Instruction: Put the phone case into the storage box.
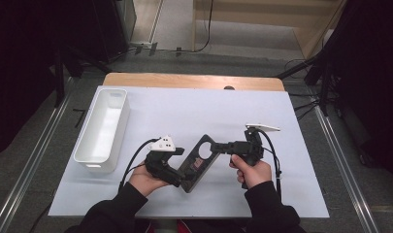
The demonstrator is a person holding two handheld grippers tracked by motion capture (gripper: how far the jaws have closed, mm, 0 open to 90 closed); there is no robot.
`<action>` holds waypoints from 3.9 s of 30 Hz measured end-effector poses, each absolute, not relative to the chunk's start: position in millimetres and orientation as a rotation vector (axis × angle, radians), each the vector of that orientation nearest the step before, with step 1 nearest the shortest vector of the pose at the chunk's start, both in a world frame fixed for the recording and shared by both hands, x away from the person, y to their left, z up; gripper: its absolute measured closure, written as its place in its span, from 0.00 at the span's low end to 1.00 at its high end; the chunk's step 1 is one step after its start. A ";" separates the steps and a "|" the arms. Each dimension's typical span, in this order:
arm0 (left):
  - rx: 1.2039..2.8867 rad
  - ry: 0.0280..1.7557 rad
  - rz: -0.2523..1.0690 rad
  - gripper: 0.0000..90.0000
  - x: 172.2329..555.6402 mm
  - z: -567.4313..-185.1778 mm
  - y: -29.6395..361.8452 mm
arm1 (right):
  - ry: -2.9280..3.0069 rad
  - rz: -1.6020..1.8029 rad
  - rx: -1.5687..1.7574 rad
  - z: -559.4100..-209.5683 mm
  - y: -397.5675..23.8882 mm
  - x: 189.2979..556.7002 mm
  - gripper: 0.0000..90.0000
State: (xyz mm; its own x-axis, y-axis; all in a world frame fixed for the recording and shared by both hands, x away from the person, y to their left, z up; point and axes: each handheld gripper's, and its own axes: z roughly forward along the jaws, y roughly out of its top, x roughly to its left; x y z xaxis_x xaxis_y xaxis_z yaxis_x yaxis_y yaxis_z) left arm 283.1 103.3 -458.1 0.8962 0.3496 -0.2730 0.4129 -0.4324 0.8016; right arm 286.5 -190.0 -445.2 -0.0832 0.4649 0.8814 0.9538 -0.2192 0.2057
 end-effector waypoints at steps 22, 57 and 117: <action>1.989 0.547 -0.128 0.03 286.3 -444.4 120.8 | -1.798 -1.289 -1.589 -425.3 -183.6 286.5 0.86; 1.983 0.549 -0.117 0.15 291.5 -429.9 133.9 | -2.147 -1.337 -1.261 -414.4 -171.8 283.1 0.86; 1.998 0.712 0.070 0.27 304.3 -416.1 115.4 | -2.352 -1.361 -1.041 -392.9 -152.2 305.1 0.86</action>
State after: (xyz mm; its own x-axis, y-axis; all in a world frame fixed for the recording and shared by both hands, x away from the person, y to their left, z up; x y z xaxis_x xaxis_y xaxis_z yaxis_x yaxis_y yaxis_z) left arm 304.3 115.4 -416.1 0.8267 0.5096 -0.2384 0.4532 -0.3522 0.8189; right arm 305.1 -152.2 -392.9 -0.7209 0.4634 0.5154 0.6777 0.3156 0.6641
